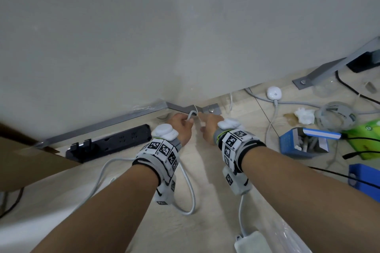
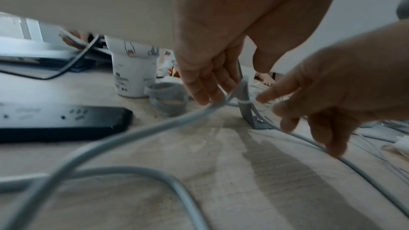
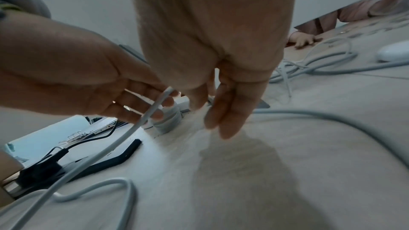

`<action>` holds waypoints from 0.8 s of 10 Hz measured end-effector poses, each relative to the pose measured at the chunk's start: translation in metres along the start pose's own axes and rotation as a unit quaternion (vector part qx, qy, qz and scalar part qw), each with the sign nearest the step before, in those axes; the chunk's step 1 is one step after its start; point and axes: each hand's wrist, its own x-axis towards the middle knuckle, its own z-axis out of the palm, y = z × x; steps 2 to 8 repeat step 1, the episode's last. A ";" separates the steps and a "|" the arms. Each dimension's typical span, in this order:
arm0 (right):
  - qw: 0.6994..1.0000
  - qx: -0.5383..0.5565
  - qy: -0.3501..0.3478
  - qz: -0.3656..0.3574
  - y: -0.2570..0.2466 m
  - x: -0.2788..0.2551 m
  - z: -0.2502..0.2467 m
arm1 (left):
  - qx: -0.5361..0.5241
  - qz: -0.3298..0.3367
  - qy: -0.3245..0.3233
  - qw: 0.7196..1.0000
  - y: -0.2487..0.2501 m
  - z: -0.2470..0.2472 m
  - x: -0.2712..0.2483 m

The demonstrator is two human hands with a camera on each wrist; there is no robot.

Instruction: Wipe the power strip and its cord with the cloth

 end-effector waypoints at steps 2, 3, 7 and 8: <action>1.000 0.010 0.015 0.026 0.007 -0.023 0.013 | 0.021 0.011 0.019 1.000 0.000 -0.020 -0.018; 1.000 0.010 0.015 0.026 0.007 -0.023 0.013 | 0.021 0.011 0.019 1.000 0.000 -0.020 -0.018; 1.000 0.010 0.015 0.026 0.007 -0.023 0.013 | 0.021 0.011 0.019 1.000 0.000 -0.020 -0.018; 1.000 0.010 0.015 0.026 0.007 -0.023 0.013 | 0.021 0.011 0.019 1.000 0.000 -0.020 -0.018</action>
